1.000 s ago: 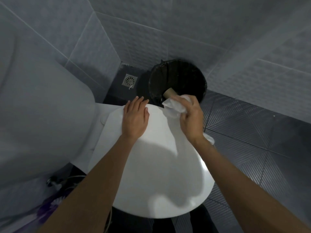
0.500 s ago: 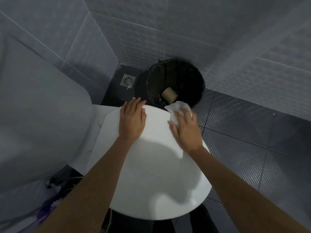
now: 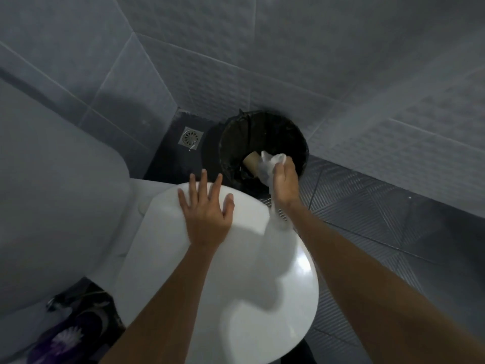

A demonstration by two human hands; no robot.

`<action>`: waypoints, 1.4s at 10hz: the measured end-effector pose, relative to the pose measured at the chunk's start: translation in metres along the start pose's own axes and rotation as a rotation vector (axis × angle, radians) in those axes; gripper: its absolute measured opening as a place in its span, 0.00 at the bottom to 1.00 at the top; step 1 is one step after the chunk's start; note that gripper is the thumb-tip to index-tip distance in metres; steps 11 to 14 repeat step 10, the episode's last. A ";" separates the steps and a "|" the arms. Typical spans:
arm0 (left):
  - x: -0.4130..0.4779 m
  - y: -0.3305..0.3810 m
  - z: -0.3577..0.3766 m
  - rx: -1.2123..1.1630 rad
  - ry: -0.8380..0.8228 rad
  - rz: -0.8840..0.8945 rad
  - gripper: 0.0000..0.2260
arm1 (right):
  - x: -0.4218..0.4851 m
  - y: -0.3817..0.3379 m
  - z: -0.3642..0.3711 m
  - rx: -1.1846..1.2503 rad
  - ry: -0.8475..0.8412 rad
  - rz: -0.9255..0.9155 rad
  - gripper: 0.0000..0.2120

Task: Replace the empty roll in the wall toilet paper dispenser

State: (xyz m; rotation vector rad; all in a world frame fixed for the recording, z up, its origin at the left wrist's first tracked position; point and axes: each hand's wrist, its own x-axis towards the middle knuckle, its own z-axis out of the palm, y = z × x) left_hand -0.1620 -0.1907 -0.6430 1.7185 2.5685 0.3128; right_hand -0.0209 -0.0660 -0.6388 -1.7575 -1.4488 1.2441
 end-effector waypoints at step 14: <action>0.007 0.007 -0.010 0.031 -0.129 -0.076 0.22 | 0.037 0.014 -0.003 -0.211 -0.382 0.109 0.22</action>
